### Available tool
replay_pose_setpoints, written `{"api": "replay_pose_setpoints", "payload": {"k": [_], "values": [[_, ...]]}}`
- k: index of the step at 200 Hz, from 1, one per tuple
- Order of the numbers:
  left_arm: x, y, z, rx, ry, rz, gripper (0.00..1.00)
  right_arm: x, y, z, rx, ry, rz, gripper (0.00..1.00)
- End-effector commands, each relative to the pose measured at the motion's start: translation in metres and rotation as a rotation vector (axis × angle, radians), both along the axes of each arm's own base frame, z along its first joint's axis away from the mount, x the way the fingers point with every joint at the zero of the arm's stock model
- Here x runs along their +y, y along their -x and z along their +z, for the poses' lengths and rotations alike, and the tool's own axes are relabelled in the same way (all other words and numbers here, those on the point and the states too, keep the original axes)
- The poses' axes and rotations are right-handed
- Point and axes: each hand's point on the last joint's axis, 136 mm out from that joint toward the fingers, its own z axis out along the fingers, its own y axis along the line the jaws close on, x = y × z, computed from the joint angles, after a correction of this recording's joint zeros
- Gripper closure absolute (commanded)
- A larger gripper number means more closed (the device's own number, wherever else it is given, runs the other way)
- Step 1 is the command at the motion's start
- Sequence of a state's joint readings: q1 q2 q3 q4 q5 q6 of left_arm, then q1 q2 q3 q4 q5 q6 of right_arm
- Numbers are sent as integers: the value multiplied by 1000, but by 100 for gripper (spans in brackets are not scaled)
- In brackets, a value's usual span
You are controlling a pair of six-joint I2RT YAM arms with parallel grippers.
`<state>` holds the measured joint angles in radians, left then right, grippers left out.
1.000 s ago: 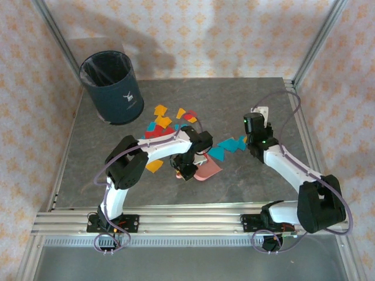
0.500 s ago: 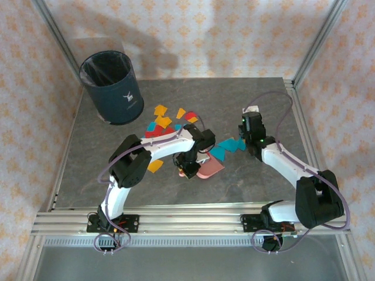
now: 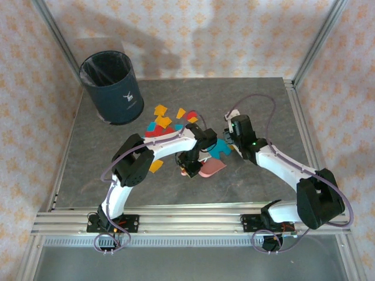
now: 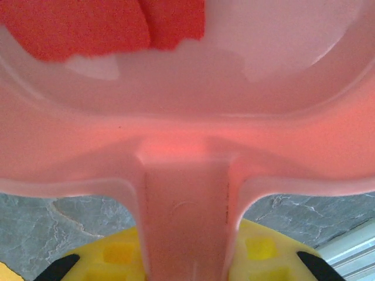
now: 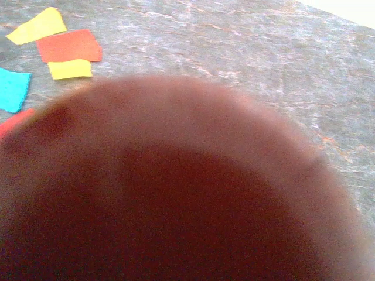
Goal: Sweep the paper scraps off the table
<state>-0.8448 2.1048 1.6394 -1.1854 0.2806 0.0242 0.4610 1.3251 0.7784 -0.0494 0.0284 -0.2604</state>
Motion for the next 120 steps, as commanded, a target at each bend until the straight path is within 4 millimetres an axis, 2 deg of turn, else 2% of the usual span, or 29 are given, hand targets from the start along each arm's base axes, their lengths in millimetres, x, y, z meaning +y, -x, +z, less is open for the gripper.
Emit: {"api": "replay_pose_setpoints", "payload": {"k": [1,36,120], "values": [[0,3,-4,22,-28,1,100,22,14,-3,65,-47,82,100],[-2,-2,-4,8,-27,5,100,39,27,0,95,-76,143,100],[-3,-11,-6,-13,-12,35,100,56,57,18,158,-202,222,100]]}}
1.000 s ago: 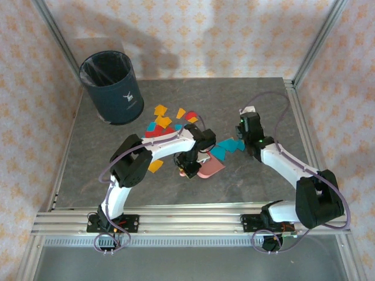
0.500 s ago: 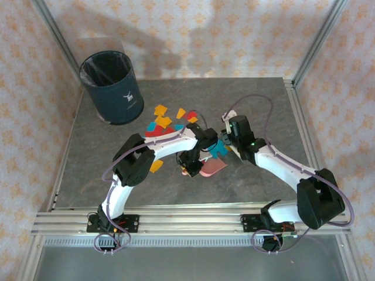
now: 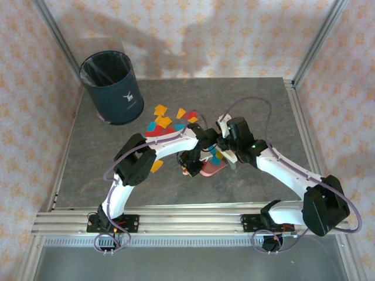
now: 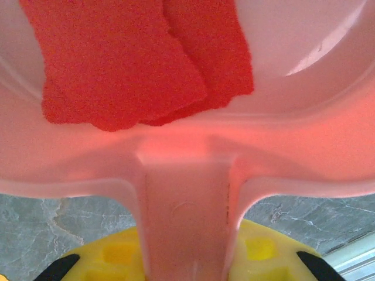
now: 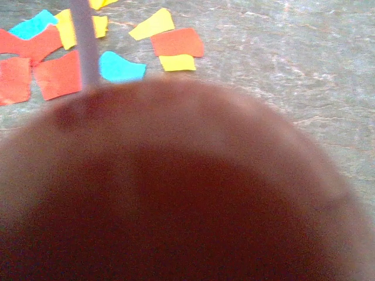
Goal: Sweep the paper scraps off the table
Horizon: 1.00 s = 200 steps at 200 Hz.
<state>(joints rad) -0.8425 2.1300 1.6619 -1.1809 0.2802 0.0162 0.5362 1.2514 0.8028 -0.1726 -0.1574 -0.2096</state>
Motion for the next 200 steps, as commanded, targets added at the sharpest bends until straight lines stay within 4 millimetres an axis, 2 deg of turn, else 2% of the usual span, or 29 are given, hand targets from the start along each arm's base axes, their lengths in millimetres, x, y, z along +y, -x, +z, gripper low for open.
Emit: {"api": "replay_pose_setpoints", "payload": {"k": [1,30,36,73,133,162,195,200], "values": [[1,-7,-2,-12,-11,26,100,9,18,7,70,-69,37,100],[3,-10,0,-24,3,44,100,1,19,9,59,-55,1,100],[3,-10,1,-25,4,45,100,-2,20,19,28,-67,-8,100],[8,-7,3,-34,14,37,100,-15,17,40,-53,-84,-73,100],[14,3,2,-16,24,20,100,-43,-5,52,-166,-42,-263,100],[14,5,4,-13,37,13,100,-39,-14,47,-170,-60,-279,100],[14,6,3,-11,40,15,100,-13,-8,33,-83,-89,-144,100],[14,7,3,-9,40,16,100,-9,-7,23,-54,-81,-125,100]]}}
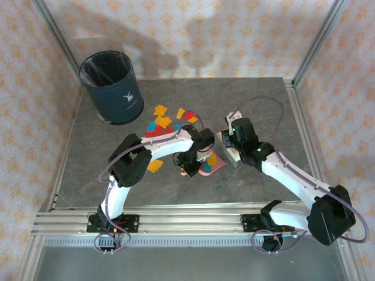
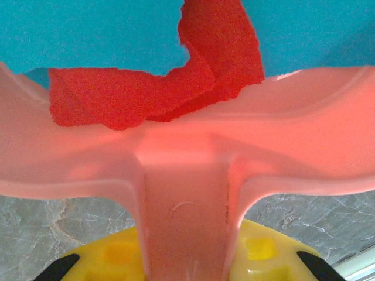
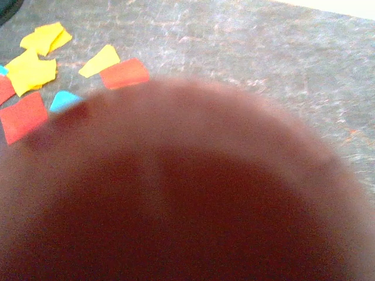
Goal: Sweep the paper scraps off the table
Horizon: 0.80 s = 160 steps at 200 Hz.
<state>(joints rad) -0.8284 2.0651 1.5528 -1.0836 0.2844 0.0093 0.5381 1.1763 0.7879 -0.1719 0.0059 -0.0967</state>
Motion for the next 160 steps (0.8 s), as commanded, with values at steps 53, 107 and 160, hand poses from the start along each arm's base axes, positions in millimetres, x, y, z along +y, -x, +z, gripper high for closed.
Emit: {"api": "replay_pose_setpoints", "payload": {"k": [53,107,160], "values": [[7,5,5,21,-3,-3,100,37,16,-2,70,-104,193,100],[9,6,6,19,-8,-10,100,26,17,15,19,-95,151,100],[10,-1,14,-33,-1,-5,100,-3,8,33,-73,-54,1,100]]}}
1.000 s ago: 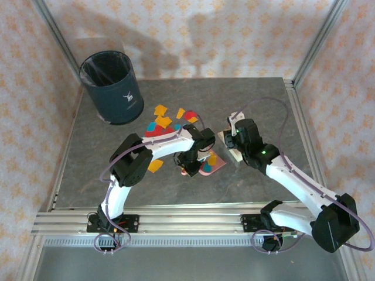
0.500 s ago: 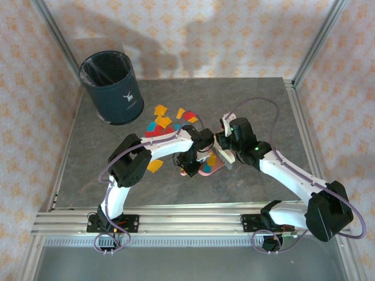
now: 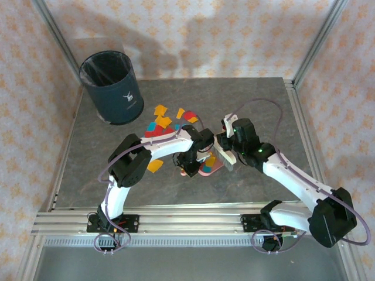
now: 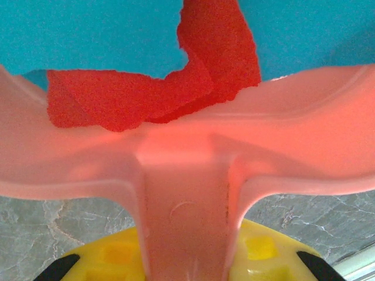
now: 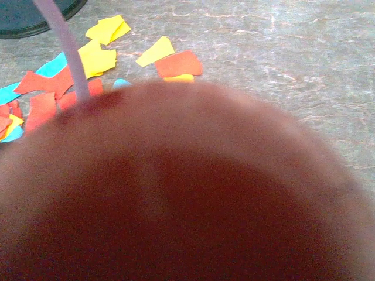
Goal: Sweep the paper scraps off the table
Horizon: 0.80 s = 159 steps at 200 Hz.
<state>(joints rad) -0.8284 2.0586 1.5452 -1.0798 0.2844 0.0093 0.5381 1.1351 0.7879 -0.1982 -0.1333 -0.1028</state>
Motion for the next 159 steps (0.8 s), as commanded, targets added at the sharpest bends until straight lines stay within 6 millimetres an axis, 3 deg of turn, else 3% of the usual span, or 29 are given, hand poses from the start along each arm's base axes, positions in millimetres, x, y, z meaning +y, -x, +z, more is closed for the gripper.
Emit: {"api": "replay_pose_setpoints", "payload": {"k": [1,56,60,111,159], "values": [[9,-2,14,-34,-3,-6,100,-22,-8,26,-99,18,-123,100],[14,-18,43,-153,27,8,100,-76,-5,48,-211,89,-374,100],[13,-19,54,-172,51,8,100,-79,-4,49,-214,90,-383,100],[30,-37,96,-239,117,71,100,-80,5,48,-201,59,-362,100],[59,-62,140,-319,133,159,100,-76,6,46,-186,46,-345,100]]}}
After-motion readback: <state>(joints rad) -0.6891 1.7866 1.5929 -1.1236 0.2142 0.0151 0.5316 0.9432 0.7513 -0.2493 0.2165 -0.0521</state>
